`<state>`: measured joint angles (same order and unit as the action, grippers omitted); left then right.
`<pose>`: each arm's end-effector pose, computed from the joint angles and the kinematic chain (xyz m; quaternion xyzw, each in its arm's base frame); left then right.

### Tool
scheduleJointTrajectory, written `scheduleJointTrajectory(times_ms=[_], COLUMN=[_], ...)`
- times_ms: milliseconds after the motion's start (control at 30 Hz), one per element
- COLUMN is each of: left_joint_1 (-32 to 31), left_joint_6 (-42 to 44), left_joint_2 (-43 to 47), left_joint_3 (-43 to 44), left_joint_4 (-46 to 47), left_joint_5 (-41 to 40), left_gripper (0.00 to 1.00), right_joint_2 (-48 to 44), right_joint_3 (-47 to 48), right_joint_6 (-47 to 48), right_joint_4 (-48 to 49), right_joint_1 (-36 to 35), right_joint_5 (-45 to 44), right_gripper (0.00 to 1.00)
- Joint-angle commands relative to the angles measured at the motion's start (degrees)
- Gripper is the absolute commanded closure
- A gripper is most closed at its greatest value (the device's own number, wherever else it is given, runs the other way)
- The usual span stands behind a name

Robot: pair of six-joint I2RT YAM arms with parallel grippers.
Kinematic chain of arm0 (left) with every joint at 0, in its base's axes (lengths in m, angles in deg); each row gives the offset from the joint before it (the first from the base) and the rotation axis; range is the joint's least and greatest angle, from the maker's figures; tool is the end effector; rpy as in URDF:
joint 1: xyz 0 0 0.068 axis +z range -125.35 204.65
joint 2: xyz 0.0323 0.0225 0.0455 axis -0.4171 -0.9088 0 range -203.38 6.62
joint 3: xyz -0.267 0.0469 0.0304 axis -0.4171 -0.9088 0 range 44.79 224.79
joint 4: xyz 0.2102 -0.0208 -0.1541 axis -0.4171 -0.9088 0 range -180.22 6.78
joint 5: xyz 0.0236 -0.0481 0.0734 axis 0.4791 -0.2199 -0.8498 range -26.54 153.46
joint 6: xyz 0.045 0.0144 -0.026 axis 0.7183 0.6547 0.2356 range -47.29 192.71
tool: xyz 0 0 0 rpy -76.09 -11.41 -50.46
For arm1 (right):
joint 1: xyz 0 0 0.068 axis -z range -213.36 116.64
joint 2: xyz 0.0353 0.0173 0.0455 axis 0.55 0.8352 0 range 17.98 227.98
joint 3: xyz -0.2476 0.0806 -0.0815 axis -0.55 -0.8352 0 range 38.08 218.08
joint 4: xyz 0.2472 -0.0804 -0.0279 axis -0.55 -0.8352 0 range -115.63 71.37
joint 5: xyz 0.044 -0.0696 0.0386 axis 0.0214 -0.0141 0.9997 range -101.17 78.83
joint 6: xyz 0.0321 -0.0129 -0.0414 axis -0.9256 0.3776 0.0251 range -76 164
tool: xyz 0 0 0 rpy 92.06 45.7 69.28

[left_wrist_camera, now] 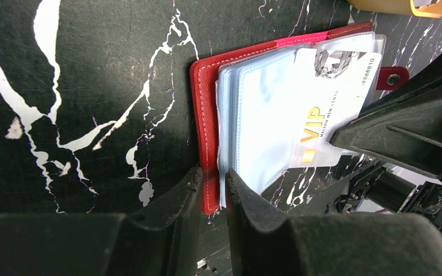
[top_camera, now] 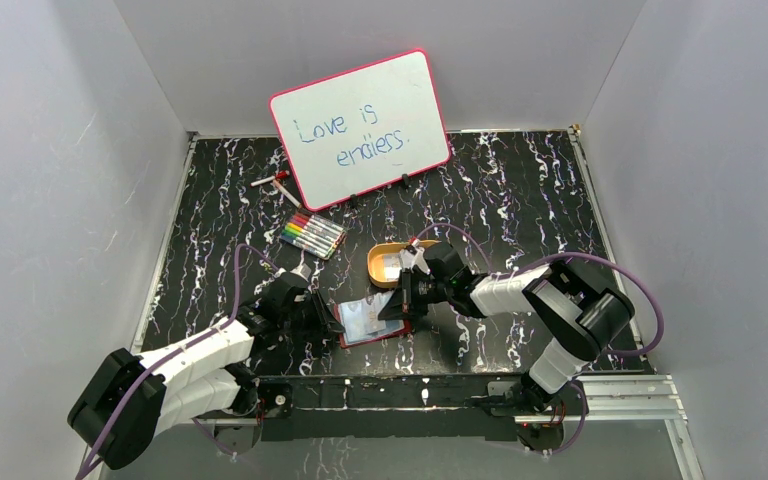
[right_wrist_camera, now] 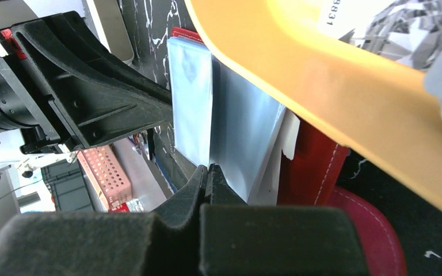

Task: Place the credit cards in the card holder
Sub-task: Insert the credit card into the card holder.

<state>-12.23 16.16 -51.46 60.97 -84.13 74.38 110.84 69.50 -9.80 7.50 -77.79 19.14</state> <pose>0.1421 -0.1150 0.1445 -0.1183 0.9053 -0.3499 0.2097 0.1935 0.2146 0.1301 -0.0496 0.8643 0.4872 0.1147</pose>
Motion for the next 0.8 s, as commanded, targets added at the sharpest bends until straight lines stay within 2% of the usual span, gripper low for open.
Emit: scheduleJointTrajectory(times_ms=[0, 467, 767], left_joint_1=[-0.3, -0.3, -0.3], left_joint_6=[0.7, 0.4, 0.1], left_joint_2=[-0.4, 0.1, -0.1], left_joint_3=[-0.2, -0.3, -0.4], left_joint_4=[-0.9, -1.6, -1.3], left_joint_5=[-0.3, -0.9, -0.6], left_gripper=[0.80, 0.80, 0.80], right_joint_2=[0.4, -1.7, 1.6], right_joint_3=[1.9, -0.8, 1.1], right_joint_6=[1.5, 2.7, 2.5], right_joint_4=[0.0, -3.0, -1.5], right_joint_1=[-1.3, -1.4, -1.5], right_joint_5=[2.8, 4.8, 5.9], right_gripper=[1.00, 1.00, 1.00])
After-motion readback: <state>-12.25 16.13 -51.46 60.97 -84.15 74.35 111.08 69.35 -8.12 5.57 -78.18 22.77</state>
